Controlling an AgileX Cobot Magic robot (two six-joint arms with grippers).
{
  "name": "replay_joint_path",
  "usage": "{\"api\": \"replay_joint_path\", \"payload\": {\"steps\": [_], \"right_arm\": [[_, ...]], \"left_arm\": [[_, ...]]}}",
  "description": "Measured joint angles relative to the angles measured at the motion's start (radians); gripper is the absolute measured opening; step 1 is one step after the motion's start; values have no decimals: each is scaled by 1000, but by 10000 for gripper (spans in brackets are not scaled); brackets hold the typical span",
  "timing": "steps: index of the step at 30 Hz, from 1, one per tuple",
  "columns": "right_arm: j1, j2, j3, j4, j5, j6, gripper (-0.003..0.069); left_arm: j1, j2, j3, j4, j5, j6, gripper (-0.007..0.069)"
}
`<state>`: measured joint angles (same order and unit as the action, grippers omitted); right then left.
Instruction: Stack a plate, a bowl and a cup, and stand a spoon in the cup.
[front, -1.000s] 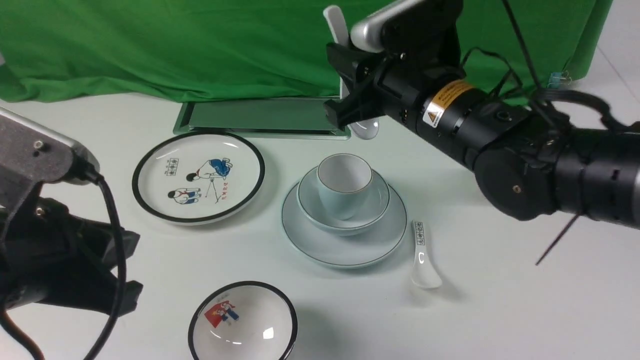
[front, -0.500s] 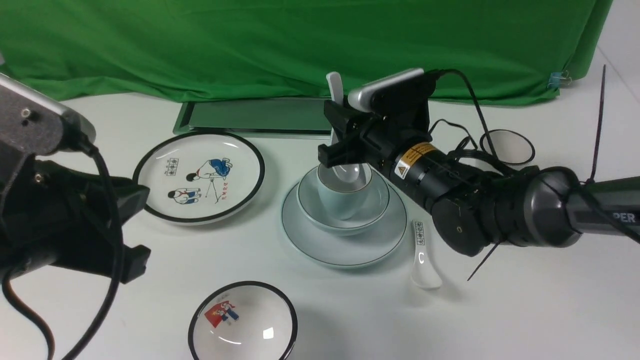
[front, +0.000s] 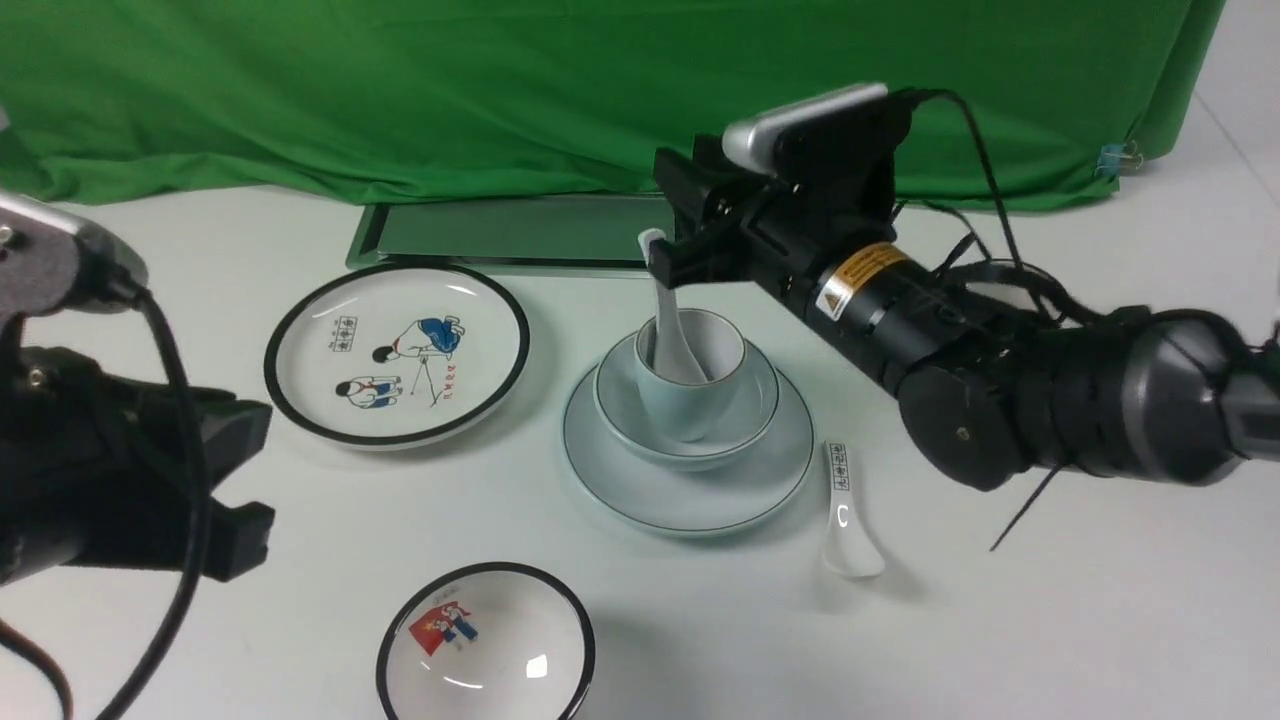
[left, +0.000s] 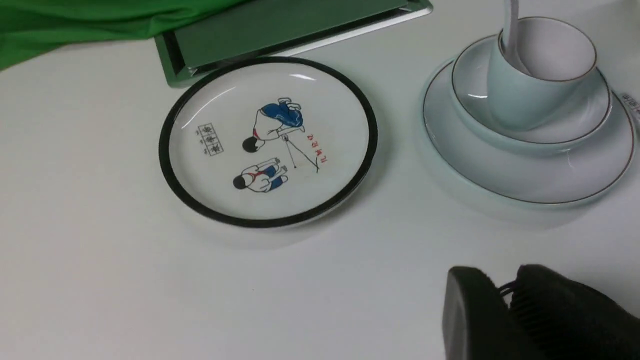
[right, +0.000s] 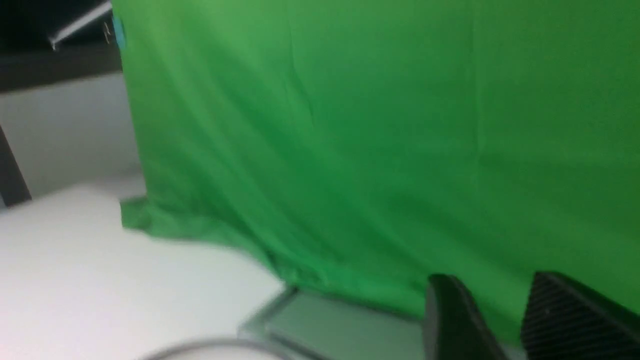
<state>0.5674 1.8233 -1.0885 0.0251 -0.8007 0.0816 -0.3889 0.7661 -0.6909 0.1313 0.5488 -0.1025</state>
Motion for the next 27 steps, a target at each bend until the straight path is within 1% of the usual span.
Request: {"api": "replay_joint_path", "payload": {"steps": [2,3,4,7,9,11,13,15,18,23,27], "right_arm": [[0,-99,12,0,76,0,152],[0,-110,13,0,87,0,139],[0,-204,20,0,207,-4,91],[0,-322,20,0,397,-44,34],[0,-410,21,0,551,-99,10],[0,-484,29,0,667,-142,8],[0,-560,55,0,742,-166,8],[0,-646,108,1,762,-180,8],[0,-778,209,1,741,-189,8],[0,-957,367,1,671,-202,8],[0,-1044,437,1,672,-205,10]], "left_arm": [[0,-63,4,-14,35,0,62],[0,-71,6,-15,39,0,62],[0,-156,27,-21,63,0,62],[0,-272,69,-21,95,-1,62],[0,-363,106,-25,123,-4,62],[0,-441,148,-29,147,-9,62],[0,-515,175,-32,163,-12,62],[0,-588,192,-32,173,-12,62],[0,-666,199,-33,175,-14,62],[0,-699,199,-34,176,-16,62],[0,-699,199,-36,176,-19,62]]}}
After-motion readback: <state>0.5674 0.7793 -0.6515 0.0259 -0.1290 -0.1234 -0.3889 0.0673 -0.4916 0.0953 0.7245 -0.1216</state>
